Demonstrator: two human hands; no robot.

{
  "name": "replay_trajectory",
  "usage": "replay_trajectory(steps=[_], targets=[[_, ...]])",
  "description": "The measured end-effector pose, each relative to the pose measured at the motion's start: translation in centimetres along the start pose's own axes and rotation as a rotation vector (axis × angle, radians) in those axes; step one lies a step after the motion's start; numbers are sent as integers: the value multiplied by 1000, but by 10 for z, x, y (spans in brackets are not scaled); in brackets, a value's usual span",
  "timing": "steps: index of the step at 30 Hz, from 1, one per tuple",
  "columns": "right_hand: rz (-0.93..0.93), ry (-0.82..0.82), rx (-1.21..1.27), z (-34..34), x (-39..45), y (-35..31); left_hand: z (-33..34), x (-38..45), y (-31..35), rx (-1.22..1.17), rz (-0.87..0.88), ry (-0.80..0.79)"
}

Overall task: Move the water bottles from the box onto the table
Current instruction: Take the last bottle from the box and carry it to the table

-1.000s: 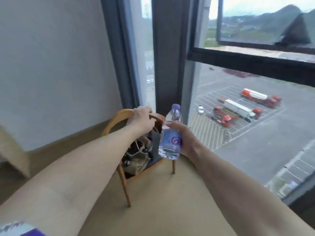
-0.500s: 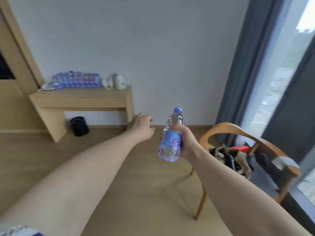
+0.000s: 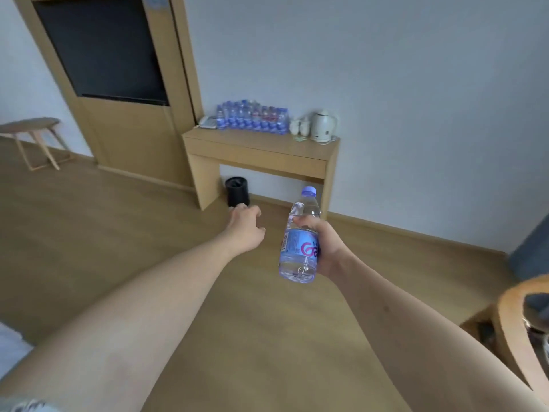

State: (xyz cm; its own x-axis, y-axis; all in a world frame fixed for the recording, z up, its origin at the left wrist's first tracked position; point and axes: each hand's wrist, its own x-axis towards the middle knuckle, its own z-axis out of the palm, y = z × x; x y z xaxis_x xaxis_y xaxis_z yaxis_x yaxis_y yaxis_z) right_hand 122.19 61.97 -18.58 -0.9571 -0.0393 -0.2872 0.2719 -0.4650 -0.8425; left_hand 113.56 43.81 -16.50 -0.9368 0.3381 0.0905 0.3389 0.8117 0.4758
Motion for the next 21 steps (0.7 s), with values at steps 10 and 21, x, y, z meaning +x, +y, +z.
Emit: replay_trajectory(steps=[10, 21], targets=[[38, -132, -82, 24, 199, -59, -21, 163, -87, 124, -147, 109], [111, -145, -120, 41, 400, -151, -63, 360, -115, 169, -171, 175]])
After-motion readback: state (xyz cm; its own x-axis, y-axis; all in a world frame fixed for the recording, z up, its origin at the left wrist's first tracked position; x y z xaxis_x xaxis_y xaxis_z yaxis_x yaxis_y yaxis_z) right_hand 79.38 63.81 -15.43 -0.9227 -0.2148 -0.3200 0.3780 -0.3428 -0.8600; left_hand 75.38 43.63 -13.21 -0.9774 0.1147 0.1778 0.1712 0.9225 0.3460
